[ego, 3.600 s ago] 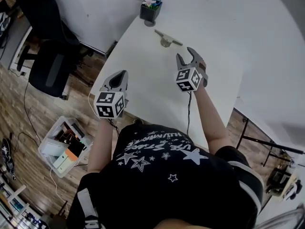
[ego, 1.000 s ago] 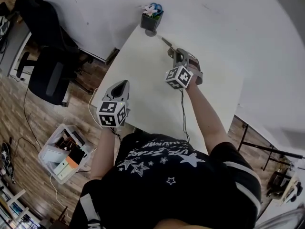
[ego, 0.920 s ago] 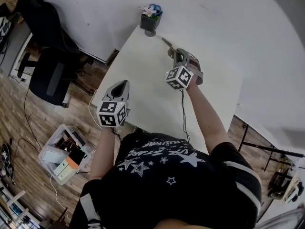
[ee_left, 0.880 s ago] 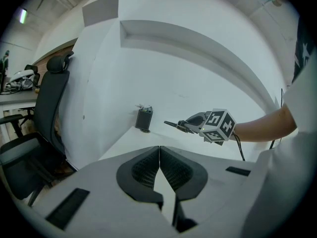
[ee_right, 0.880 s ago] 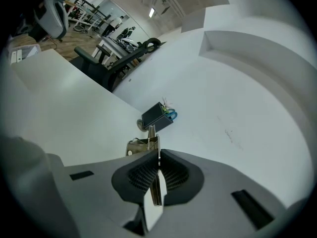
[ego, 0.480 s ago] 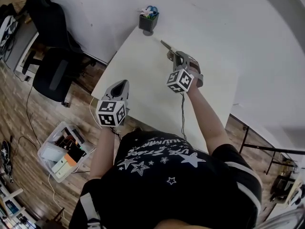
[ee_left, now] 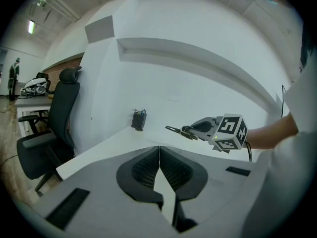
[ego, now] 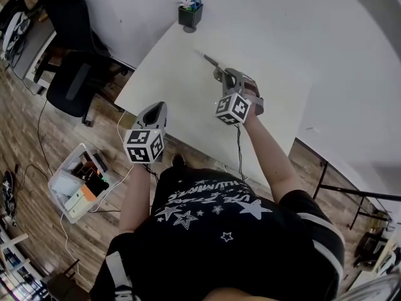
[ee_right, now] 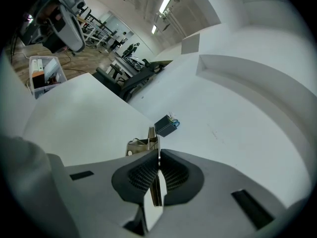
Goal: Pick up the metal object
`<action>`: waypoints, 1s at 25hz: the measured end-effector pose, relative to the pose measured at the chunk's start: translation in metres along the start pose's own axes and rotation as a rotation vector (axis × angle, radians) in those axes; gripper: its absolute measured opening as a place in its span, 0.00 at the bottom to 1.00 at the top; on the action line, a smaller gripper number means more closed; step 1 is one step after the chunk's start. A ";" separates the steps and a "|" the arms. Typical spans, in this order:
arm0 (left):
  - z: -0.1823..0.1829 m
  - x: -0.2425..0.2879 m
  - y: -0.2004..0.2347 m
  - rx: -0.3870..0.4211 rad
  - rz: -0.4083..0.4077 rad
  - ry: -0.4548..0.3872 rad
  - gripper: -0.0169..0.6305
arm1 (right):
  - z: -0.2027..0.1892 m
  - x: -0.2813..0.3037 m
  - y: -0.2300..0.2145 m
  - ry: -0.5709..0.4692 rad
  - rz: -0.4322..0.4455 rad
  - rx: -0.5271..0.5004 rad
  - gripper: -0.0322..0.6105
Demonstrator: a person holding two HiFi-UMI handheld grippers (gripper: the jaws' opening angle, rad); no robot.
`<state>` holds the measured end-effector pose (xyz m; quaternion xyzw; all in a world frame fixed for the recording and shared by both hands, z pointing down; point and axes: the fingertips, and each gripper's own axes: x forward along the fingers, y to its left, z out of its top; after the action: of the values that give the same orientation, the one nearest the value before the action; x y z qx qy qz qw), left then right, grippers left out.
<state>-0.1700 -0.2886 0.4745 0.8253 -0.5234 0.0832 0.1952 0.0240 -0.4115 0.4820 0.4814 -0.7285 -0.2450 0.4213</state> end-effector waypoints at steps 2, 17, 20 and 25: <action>-0.006 -0.009 -0.011 0.001 0.012 -0.001 0.06 | -0.007 -0.015 0.006 -0.009 0.011 0.009 0.13; -0.069 -0.084 -0.117 0.021 0.044 0.001 0.06 | -0.076 -0.136 0.041 -0.031 0.038 0.033 0.13; -0.082 -0.098 -0.141 0.022 0.039 0.002 0.06 | -0.092 -0.161 0.045 -0.032 0.037 0.033 0.13; -0.104 -0.120 -0.173 0.017 0.038 0.010 0.06 | -0.117 -0.199 0.049 -0.017 0.038 0.029 0.13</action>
<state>-0.0608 -0.0816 0.4876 0.8164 -0.5372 0.0955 0.1892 0.1352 -0.2046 0.5057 0.4714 -0.7446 -0.2304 0.4125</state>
